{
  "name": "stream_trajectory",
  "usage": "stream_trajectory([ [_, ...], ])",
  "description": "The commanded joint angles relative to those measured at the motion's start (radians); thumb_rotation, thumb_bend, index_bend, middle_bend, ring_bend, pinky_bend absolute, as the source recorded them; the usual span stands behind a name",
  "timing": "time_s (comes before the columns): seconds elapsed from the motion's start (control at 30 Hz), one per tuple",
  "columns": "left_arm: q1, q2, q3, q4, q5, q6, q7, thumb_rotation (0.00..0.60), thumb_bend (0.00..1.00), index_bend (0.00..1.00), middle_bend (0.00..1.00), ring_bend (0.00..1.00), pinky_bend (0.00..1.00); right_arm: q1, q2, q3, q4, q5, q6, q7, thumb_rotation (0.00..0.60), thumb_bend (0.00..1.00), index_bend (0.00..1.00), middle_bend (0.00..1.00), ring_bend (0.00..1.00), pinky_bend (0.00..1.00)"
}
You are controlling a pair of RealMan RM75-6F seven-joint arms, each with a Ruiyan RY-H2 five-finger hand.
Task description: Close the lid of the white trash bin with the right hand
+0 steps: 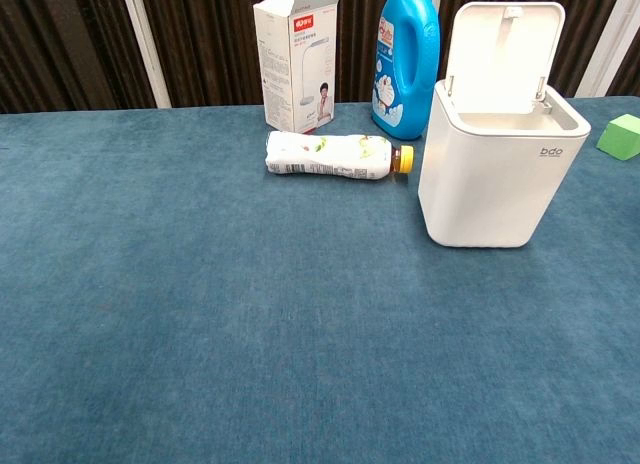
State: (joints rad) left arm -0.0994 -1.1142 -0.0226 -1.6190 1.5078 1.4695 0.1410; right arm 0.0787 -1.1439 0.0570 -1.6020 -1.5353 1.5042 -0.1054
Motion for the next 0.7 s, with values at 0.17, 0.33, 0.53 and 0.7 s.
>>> stream_trajectory([
  [0.17,-0.002,0.001,-0.003,-0.002,-0.005,-0.004,-0.013,0.600,0.00,0.00,0.00,0.00,0.00,-0.001,-0.001,0.004,-0.003,0.004,0.004,-0.010,0.600,0.24,0.00,0.00,0.00,0.00],
  [0.33,-0.001,0.000,-0.002,-0.004,0.003,0.002,-0.014,0.600,0.00,0.00,0.00,0.00,0.00,-0.004,0.005,0.002,-0.011,0.011,0.000,-0.010,0.600,0.24,0.00,0.00,0.00,0.00],
  [0.53,-0.003,-0.003,-0.002,-0.005,0.003,-0.001,-0.012,0.600,0.00,0.00,0.00,0.00,0.00,-0.004,0.007,0.002,-0.018,0.012,-0.003,-0.007,0.600,0.24,0.00,0.00,0.00,0.00],
  [0.7,-0.003,0.001,-0.004,-0.011,-0.008,-0.006,-0.015,0.600,0.00,0.00,0.00,0.00,0.00,-0.002,0.015,0.005,-0.041,0.018,-0.009,0.000,0.600,0.24,0.00,0.00,0.00,0.00],
])
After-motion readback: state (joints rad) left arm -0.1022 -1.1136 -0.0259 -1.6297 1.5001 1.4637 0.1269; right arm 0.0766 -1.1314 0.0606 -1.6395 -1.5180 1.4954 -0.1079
